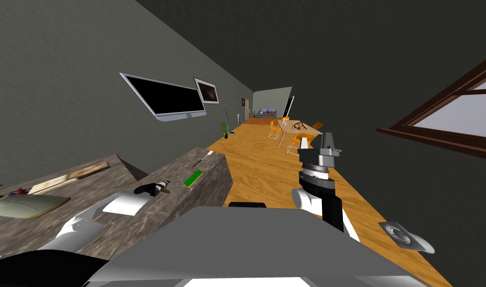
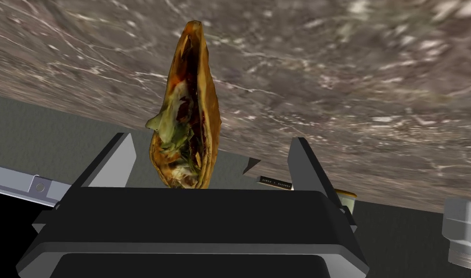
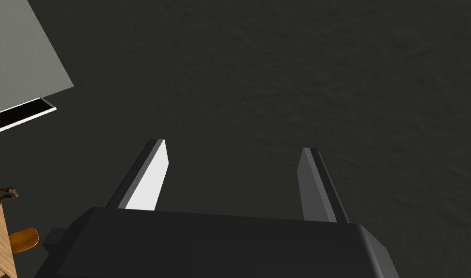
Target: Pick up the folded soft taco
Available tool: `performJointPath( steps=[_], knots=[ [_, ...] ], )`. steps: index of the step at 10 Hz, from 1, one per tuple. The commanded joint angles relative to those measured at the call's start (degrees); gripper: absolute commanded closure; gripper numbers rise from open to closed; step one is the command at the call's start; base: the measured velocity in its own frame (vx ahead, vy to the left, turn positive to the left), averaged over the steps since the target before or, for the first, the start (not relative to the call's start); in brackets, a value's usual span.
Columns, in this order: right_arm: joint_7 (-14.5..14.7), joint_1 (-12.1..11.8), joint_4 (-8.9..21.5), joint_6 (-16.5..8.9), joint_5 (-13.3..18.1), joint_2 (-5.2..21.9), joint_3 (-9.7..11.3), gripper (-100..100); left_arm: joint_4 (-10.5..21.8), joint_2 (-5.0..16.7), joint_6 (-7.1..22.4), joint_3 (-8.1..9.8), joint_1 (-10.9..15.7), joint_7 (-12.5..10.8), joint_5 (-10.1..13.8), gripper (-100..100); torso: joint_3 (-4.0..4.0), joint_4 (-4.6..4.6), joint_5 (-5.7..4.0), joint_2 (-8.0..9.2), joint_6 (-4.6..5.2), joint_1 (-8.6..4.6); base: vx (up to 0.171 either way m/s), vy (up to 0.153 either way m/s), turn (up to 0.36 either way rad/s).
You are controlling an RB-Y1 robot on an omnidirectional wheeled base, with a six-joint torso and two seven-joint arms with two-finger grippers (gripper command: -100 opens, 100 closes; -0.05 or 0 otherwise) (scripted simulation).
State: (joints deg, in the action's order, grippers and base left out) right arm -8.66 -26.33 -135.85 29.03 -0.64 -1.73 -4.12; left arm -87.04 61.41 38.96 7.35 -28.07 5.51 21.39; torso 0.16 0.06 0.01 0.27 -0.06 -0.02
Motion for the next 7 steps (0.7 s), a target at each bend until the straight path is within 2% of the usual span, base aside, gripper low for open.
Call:
performJointPath(
  steps=[1,2,3,4,5,6,7],
  knots=[
    [0.00,0.00,0.00,0.00,0.00,0.00,0.00,0,2.86,-0.32,0.10,-0.83,2.86,1.19,0.23,-100,0.00,0.00,0.00,0.00,0.00,0.00,-0.075,-0.003,-0.017],
    [0.00,0.00,0.00,0.00,0.00,0.00,0.00,0,3.42,-0.32,0.10,-0.83,4.38,1.19,0.23,-100,0.02,0.01,-0.01,0.03,-0.01,0.00,-0.042,-0.002,0.001],
    [0.00,0.00,0.00,0.00,0.00,0.00,0.00,0,5.77,-0.77,0.19,-2.73,6.16,3.46,1.06,-100,-0.02,0.00,-0.01,-0.05,0.00,0.00,-0.075,-0.012,-0.026],
    [0.00,0.00,0.00,0.00,0.00,0.00,0.00,0,7.67,-0.77,0.19,-2.73,8.04,3.46,1.06,-100,0.02,0.00,0.00,0.03,0.00,-0.03,-0.073,-0.019,-0.018],
    [0.00,0.00,0.00,0.00,0.00,0.00,0.00,0,8.05,-0.77,0.19,-2.73,9.59,3.46,1.06,-100,0.03,0.02,-0.02,0.03,-0.01,-0.05,-0.034,-0.007,0.006],
    [0.00,0.00,0.00,0.00,0.00,0.00,0.00,0,10.68,-1.22,0.29,-4.64,11.42,5.74,1.89,-100,-0.03,0.00,-0.02,-0.07,-0.01,-0.03,-0.068,-0.002,-0.024],
    [0.00,0.00,0.00,0.00,0.00,0.00,0.00,0,12.43,-1.22,0.29,-4.64,13.23,5.74,1.89,-100,0.00,0.00,0.00,0.00,-0.01,-0.01,-0.068,-0.003,-0.019]
  ],
)
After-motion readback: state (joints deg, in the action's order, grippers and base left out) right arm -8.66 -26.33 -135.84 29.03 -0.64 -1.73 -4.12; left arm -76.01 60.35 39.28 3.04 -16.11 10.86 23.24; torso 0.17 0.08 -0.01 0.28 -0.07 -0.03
